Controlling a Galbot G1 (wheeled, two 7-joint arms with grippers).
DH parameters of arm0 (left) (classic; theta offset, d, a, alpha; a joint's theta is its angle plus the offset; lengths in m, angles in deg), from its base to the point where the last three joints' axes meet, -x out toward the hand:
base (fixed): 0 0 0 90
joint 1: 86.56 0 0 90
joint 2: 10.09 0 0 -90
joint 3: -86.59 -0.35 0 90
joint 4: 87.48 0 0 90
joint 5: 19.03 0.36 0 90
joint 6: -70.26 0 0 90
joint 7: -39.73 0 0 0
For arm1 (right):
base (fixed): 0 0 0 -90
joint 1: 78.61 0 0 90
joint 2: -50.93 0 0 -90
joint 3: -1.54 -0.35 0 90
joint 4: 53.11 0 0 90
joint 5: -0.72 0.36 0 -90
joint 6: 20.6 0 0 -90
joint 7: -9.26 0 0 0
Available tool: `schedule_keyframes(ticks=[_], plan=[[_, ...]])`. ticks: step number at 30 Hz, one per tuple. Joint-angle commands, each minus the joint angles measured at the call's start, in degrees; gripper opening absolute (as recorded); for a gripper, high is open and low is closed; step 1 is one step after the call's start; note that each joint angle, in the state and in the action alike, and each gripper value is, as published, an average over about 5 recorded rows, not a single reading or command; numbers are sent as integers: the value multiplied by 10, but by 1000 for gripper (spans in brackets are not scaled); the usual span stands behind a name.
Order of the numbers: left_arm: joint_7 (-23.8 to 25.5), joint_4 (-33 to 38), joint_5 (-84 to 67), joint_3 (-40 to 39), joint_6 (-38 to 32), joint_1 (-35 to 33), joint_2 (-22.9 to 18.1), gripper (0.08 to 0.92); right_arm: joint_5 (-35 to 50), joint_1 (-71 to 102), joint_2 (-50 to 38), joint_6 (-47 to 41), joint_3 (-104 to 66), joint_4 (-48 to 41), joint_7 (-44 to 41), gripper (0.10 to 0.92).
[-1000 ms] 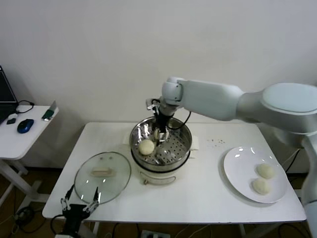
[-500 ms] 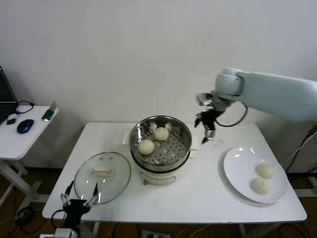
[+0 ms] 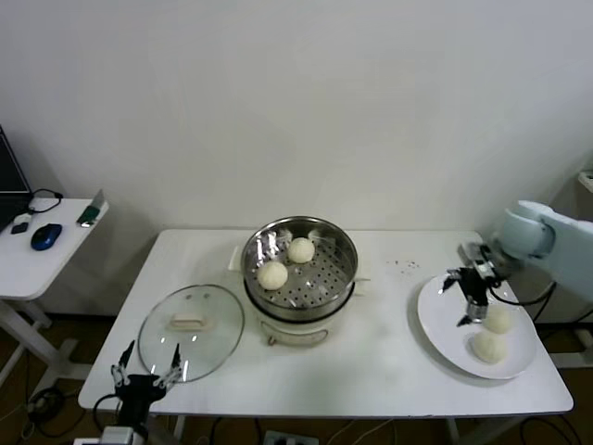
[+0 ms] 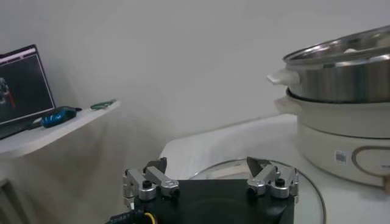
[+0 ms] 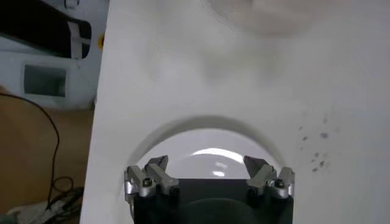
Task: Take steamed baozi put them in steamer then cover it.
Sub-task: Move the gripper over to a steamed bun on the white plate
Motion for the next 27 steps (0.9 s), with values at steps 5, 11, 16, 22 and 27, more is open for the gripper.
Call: schedule_keyframes(ticks=[5,11,16,22,27], plan=[[-1,0,10,3,1,-7,-12,823,-138,226,-35,32,-205,-72,-7,823],[-4,-2,18,2,2,-5,-19,823,-142,233,-13,32,-203,-85,-7,823],[-5,-1,19,2,4,-2,-20,823,-147,236,6,33,-202,-99,-4,823],[-5,-3,22,2,3,-2,-22,823,-154,233,27,35,-202,-115,-3,823],[-5,-5,25,2,2,-2,-22,823,-157,228,36,37,-197,-125,-5,823]])
